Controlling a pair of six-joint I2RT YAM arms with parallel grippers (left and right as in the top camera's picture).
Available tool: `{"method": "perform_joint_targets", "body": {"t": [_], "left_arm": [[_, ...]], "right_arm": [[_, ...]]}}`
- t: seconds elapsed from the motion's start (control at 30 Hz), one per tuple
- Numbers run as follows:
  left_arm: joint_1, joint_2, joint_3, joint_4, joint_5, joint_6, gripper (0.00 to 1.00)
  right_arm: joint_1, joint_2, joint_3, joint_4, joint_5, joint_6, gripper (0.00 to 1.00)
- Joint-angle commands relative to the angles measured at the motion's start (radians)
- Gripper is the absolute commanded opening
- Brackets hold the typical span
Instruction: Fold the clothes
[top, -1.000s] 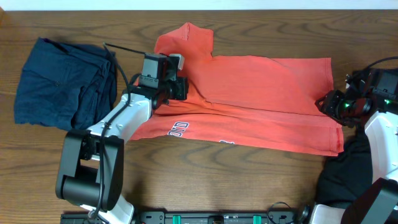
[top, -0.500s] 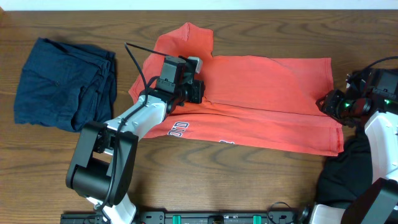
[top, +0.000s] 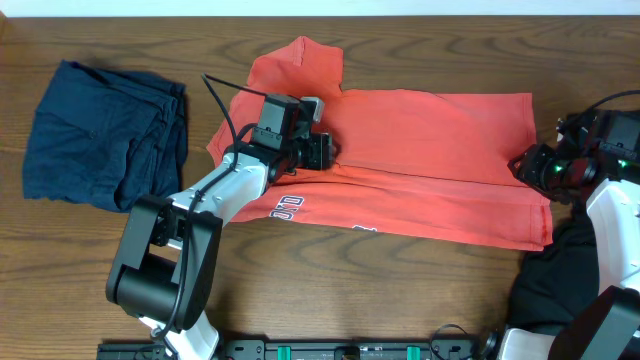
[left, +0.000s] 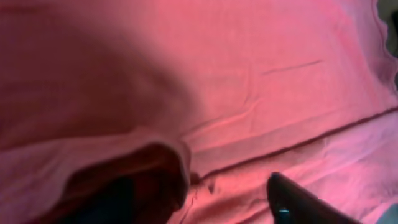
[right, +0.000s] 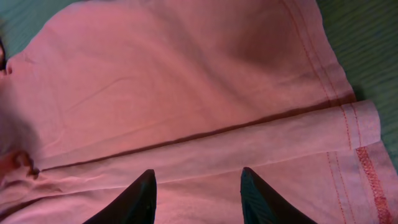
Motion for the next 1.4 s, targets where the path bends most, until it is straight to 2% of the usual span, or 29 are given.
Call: {"method": "perform_joint_targets", "body": {"t": [0.0, 0.13, 0.23, 0.27, 0.3, 0.4, 0.47, 0.7, 0.83, 1.0, 1.17, 1.23, 1.33, 1.37], "left_arm": [[-0.002, -0.039, 0.023, -0.033, 0.038, -0.008, 0.83], [0.019, -0.130, 0.027, -0.106, 0.038, 0.069, 0.89], [0.050, -0.196, 0.027, -0.185, -0.058, 0.106, 0.88], [0.061, -0.209, 0.027, -0.217, -0.112, 0.126, 0.81], [0.069, -0.214, 0.027, -0.242, -0.159, 0.139, 0.63], [0.093, -0.198, 0.024, -0.297, -0.249, 0.158, 0.27], [0.107, -0.166, 0.023, -0.315, -0.270, 0.195, 0.14], [0.164, -0.017, 0.023, -0.241, -0.278, 0.214, 0.13], [0.189, 0.026, 0.023, -0.082, -0.278, 0.212, 0.13], [0.209, 0.021, 0.032, 0.084, -0.246, 0.148, 0.13], [0.228, -0.022, 0.068, 0.038, -0.229, 0.135, 0.14], [0.239, -0.060, 0.074, -0.024, -0.229, 0.135, 0.17], [0.245, -0.126, 0.074, -0.176, -0.229, 0.165, 0.36], [0.245, -0.147, 0.074, -0.257, -0.230, 0.204, 0.49]], "right_arm": [[0.009, -0.005, 0.003, 0.005, 0.001, -0.014, 0.43], [0.009, -0.005, 0.003, 0.014, 0.003, -0.014, 0.43], [0.009, -0.005, 0.003, 0.020, 0.003, -0.014, 0.43], [0.009, -0.005, 0.003, 0.021, 0.004, -0.014, 0.43], [0.009, -0.005, 0.003, 0.024, 0.003, -0.014, 0.43], [0.009, -0.005, 0.003, 0.024, 0.003, -0.014, 0.43], [0.009, -0.005, 0.003, 0.024, 0.003, -0.013, 0.43], [0.009, -0.005, 0.003, 0.023, 0.003, -0.013, 0.43], [0.009, -0.005, 0.003, 0.026, 0.003, -0.003, 0.42], [0.009, -0.005, 0.003, 0.028, 0.005, 0.005, 0.41], [0.009, -0.005, 0.003, 0.032, 0.011, 0.005, 0.42], [0.009, -0.005, 0.003, 0.035, 0.027, 0.005, 0.42], [0.009, -0.005, 0.003, 0.023, 0.080, 0.005, 0.47], [0.009, -0.004, 0.003, 0.019, 0.112, 0.005, 0.52]]}}
